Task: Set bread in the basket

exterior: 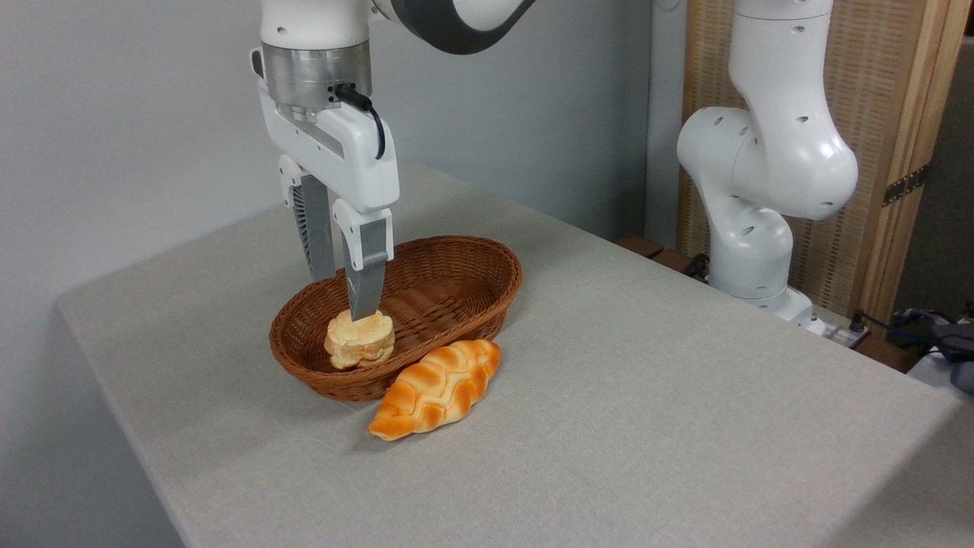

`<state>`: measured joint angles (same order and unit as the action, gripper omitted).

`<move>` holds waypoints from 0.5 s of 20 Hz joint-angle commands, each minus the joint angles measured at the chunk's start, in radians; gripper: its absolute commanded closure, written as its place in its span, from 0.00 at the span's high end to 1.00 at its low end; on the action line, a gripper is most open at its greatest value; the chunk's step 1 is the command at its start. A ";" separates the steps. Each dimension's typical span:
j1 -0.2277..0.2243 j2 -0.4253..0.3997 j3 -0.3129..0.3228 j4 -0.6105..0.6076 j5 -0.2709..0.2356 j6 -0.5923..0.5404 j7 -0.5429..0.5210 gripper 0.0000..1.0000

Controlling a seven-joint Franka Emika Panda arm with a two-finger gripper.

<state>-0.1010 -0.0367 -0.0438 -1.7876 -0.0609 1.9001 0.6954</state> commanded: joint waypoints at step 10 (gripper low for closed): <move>-0.003 -0.009 0.057 0.004 0.021 -0.047 -0.007 1.00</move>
<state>-0.0995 -0.0389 -0.0141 -1.7871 -0.0593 1.8451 0.6955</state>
